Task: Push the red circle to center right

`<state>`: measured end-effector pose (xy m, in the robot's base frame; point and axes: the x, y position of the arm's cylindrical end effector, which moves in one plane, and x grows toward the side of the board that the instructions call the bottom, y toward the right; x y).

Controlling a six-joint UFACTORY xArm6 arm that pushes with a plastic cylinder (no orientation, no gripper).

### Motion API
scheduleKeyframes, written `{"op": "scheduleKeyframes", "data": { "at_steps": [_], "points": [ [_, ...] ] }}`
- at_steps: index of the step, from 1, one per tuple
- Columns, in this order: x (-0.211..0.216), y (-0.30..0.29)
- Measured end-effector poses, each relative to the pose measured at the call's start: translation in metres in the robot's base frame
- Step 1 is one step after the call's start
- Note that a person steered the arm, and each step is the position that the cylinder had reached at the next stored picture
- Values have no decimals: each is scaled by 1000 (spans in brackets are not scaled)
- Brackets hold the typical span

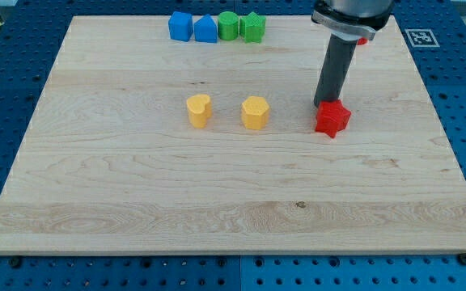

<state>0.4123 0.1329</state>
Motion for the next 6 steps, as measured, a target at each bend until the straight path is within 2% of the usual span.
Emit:
{"op": "scheduleKeyframes", "data": {
  "at_steps": [2,4,6],
  "points": [
    [-11,7],
    [-39,70],
    [-128,150]
  ]
}}
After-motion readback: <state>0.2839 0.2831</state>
